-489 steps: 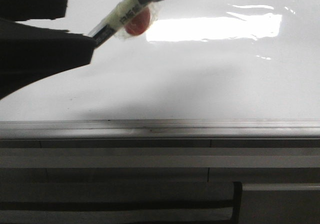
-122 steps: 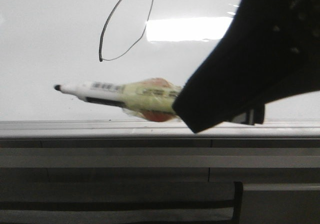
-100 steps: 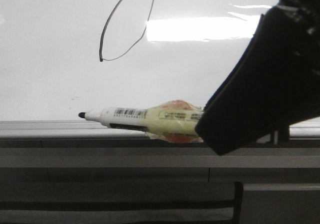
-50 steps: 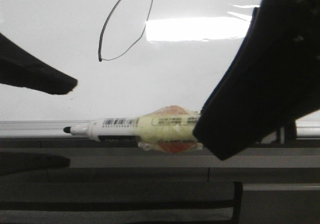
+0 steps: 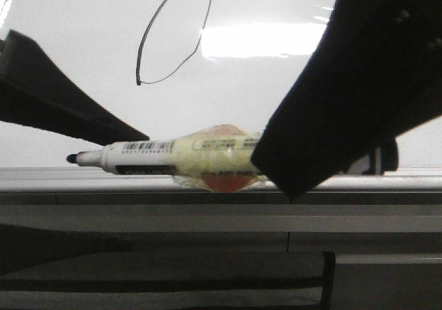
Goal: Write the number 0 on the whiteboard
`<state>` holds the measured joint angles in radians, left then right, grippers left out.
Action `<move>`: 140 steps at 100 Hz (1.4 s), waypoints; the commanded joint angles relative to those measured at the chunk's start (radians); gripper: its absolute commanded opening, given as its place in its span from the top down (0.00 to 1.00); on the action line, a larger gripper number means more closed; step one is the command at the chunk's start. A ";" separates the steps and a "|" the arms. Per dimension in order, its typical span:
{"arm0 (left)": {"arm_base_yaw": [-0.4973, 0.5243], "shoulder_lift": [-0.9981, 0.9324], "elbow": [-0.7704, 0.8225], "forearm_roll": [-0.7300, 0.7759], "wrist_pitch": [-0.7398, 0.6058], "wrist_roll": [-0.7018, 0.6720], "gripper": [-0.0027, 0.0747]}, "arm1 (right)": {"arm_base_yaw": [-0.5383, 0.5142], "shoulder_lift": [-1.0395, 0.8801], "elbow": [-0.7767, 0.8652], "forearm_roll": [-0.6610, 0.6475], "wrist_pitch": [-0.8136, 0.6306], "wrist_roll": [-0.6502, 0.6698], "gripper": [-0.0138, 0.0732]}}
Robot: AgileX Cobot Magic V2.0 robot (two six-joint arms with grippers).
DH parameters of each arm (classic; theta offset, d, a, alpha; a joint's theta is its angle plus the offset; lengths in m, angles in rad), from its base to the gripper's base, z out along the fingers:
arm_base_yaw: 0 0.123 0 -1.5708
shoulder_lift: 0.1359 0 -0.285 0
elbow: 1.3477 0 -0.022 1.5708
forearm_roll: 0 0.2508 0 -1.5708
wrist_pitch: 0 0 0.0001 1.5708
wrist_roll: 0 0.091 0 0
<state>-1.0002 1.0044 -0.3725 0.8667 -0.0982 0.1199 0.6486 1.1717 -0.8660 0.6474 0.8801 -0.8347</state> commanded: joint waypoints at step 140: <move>-0.006 -0.006 -0.035 -0.007 -0.122 -0.004 0.82 | 0.046 0.041 -0.090 0.034 -0.017 0.025 0.92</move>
<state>-1.0002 1.0044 -0.3762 0.8735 -0.1733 0.1199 0.6939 1.2315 -0.9208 0.6681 0.8938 -0.8264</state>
